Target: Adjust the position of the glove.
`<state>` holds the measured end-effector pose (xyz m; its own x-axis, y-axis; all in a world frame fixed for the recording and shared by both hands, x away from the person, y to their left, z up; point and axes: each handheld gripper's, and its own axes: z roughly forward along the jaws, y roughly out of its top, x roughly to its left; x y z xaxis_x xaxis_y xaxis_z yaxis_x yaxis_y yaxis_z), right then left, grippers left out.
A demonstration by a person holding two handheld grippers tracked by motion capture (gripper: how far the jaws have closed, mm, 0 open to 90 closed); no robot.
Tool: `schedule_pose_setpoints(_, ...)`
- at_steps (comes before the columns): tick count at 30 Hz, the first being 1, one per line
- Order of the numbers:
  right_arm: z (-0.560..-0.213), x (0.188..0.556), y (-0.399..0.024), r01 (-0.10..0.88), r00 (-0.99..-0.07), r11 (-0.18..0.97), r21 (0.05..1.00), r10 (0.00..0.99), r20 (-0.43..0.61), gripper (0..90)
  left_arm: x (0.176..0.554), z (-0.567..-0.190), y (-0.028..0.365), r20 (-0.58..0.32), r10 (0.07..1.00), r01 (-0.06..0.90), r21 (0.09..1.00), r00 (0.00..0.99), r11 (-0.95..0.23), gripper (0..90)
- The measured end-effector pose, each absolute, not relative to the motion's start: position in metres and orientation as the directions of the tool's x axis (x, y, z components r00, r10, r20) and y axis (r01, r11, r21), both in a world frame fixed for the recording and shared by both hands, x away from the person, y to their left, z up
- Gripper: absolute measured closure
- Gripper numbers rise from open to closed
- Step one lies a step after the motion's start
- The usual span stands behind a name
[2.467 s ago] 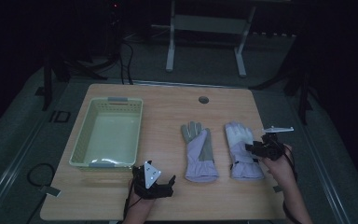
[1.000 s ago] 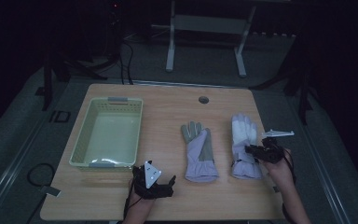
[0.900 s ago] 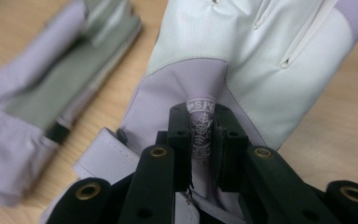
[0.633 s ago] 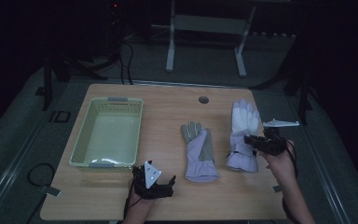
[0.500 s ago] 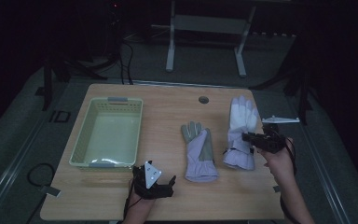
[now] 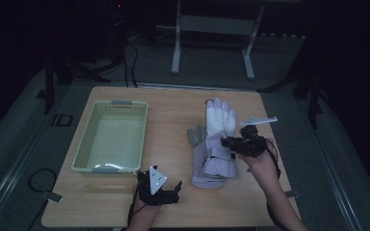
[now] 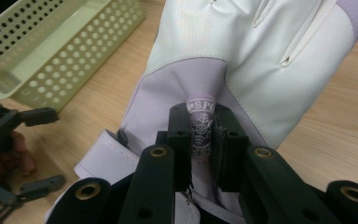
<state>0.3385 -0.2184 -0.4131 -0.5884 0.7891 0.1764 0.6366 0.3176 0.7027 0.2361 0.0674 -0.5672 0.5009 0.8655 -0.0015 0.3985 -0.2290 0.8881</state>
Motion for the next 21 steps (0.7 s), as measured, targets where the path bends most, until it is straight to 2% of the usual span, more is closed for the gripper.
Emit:
schedule_pose_setpoints(9,-0.430,0.340,-0.199,0.661,-0.607,0.350,0.664,0.769,0.199,78.7,0.236,-0.567,0.067,-0.005,0.864,0.400,0.888,0.504,-0.229,0.0)
schedule_pose_setpoints(21,-0.470,0.356,-0.181,0.691,-0.583,0.423,0.586,0.805,0.105,78.0,0.236,-0.567,0.067,-0.005,0.864,0.400,0.888,0.503,-0.228,0.0)
